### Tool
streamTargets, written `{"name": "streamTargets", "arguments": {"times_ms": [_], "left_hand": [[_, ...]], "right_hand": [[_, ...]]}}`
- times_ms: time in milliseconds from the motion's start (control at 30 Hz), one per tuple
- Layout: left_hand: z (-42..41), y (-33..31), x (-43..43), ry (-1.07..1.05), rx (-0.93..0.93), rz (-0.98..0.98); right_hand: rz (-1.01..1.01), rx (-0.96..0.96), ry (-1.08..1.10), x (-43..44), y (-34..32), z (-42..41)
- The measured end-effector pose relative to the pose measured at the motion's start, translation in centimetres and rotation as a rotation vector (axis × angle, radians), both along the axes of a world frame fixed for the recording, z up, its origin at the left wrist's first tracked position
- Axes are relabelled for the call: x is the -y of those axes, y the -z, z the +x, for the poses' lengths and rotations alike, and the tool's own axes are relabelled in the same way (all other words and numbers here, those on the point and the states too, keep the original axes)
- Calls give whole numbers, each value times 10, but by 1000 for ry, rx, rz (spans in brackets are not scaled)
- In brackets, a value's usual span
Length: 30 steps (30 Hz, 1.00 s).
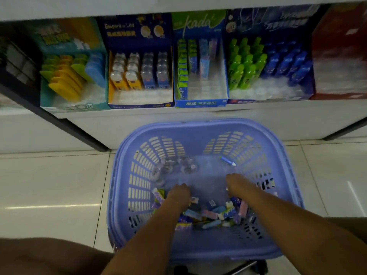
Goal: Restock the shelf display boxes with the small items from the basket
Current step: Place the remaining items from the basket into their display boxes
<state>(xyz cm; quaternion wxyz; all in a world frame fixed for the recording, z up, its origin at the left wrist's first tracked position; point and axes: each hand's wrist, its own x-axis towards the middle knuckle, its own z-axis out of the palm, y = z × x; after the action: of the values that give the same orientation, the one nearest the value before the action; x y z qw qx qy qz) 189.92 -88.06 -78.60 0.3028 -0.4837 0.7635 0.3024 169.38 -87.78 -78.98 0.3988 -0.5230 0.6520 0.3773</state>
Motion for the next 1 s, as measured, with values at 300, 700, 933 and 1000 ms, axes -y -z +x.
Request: {"name": "streamTargets", "arguments": {"times_ms": [300, 700, 933, 1000], "left_hand": [[1, 25, 7, 228, 40, -37], [-19, 0, 21, -415, -375, 112], [-44, -98, 47, -984, -999, 570], [-43, -129, 55, -999, -1116, 571]], "right_hand": [[-249, 219, 208, 20, -4, 1], [-353, 949, 992, 30, -106, -25], [-648, 1195, 887, 42, -198, -23], [-838, 1225, 883, 48, -222, -21]]}}
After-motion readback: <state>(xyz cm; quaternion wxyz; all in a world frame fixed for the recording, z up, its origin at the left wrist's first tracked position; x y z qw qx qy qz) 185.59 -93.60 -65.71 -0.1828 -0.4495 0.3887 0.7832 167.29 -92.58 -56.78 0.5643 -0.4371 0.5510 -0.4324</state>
